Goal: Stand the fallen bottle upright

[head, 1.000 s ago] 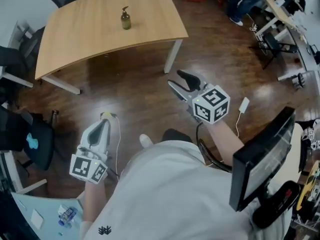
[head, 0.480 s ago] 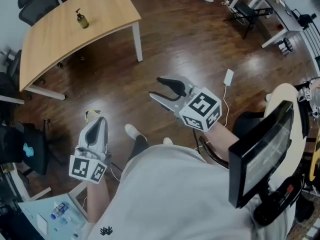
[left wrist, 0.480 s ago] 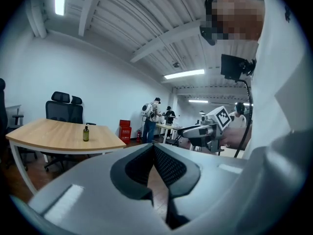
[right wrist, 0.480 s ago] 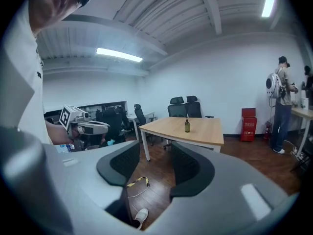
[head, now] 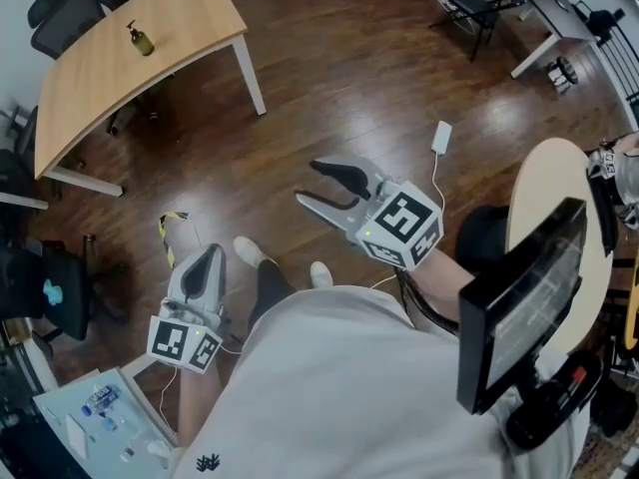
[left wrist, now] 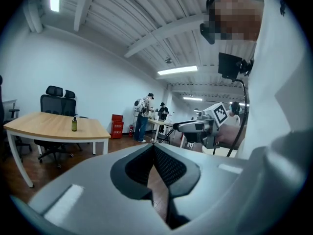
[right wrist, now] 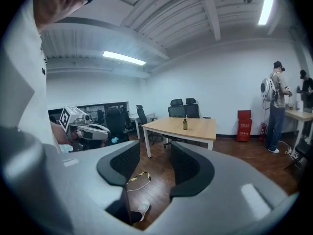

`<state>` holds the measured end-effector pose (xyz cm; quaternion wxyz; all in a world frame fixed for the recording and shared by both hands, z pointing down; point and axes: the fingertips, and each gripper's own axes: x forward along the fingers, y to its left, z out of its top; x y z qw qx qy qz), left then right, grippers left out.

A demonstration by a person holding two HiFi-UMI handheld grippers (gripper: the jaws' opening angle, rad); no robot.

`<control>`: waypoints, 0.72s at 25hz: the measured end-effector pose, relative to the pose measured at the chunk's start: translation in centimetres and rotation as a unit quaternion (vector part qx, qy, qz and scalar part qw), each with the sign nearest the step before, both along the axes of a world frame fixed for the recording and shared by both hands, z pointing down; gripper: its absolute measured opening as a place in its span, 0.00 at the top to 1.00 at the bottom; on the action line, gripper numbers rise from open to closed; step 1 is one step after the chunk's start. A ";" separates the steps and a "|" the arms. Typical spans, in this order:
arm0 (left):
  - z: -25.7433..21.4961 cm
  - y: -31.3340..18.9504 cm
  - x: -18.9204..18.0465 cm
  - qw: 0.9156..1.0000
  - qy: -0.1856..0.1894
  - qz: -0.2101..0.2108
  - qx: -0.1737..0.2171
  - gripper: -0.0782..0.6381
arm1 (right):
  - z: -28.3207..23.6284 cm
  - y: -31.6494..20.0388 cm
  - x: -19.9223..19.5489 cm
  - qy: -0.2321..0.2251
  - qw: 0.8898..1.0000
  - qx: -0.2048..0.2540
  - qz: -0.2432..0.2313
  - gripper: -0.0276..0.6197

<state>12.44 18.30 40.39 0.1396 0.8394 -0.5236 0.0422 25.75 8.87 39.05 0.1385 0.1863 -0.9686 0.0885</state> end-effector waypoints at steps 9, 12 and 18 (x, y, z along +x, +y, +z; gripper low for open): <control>-0.5 0.2 1.3 1.000 -0.007 0.012 0.019 0.89 | -0.7 1.3 1.2 -0.007 1.000 0.022 0.003 0.65; -0.2 0.4 0.8 1.000 -0.006 0.009 0.016 0.89 | -0.7 1.5 1.1 -0.001 1.000 0.030 0.004 0.65; 0.4 0.2 0.7 1.000 -0.001 -0.009 0.023 0.89 | -0.2 0.9 1.1 0.007 0.999 0.038 -0.006 0.68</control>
